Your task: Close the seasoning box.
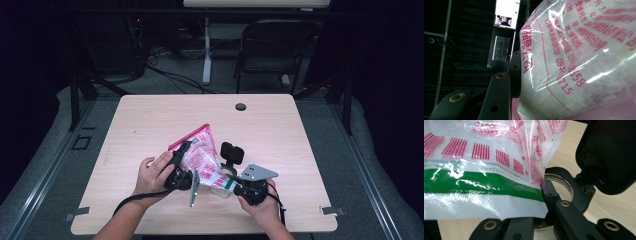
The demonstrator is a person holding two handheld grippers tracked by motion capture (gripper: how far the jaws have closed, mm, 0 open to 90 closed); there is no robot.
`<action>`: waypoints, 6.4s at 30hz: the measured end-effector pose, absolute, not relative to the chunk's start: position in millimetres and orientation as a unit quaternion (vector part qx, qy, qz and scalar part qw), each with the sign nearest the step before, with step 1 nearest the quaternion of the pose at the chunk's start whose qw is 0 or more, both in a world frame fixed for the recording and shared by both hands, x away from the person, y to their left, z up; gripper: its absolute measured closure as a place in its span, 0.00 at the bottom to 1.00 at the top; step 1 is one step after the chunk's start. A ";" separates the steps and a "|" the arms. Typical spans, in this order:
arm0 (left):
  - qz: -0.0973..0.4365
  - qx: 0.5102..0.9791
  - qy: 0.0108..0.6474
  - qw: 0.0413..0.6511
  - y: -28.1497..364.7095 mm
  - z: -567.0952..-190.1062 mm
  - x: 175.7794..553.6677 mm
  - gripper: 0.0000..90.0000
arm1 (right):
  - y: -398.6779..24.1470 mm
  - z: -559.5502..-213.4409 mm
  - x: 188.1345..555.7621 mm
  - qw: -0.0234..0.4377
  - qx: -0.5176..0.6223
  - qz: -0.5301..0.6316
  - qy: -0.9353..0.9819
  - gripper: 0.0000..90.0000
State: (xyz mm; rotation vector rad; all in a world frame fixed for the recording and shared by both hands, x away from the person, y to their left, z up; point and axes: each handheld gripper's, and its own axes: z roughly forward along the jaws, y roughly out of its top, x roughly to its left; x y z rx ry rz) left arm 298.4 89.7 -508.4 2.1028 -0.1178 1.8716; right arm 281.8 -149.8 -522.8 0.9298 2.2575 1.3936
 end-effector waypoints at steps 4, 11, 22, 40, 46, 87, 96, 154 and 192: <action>0.658 0.735 -0.042 0.161 88.7 -507.6 297.6 0.71 | -150.5 -522.9 282.2 0.164 0.328 0.489 0.792 0.98; 0.657 0.736 -0.043 0.162 88.2 -508.2 297.4 0.71 | -150.8 -523.8 282.7 0.162 0.329 0.487 0.793 0.98; 0.662 0.731 -0.051 0.156 86.9 -506.8 295.0 0.71 | -151.7 -524.6 283.3 0.159 0.334 0.491 0.788 0.98; 0.663 0.732 -0.054 0.152 85.5 -507.7 294.8 0.71 | -153.3 -524.8 284.1 0.157 0.341 0.493 0.785 0.98; 0.663 0.731 -0.057 0.148 85.0 -508.4 294.4 0.71 | -153.5 -524.8 284.3 0.158 0.341 0.492 0.785 0.98; 0.670 0.726 -0.072 0.140 80.9 -510.6 294.7 0.69 | -154.5 -526.5 285.8 0.168 0.341 0.483 0.789 0.98; 0.660 0.734 -0.068 0.144 82.5 -511.2 296.8 0.72 | -154.7 -525.0 284.5 0.171 0.337 0.482 0.790 0.98; 0.664 0.731 -0.071 0.142 85.7 -507.7 298.3 0.73 | -152.3 -522.8 282.9 0.174 0.328 0.488 0.790 0.91; 0.668 0.726 -0.075 0.141 85.2 -505.1 294.3 0.74 | -149.8 -525.4 284.3 0.174 0.327 0.484 0.793 0.93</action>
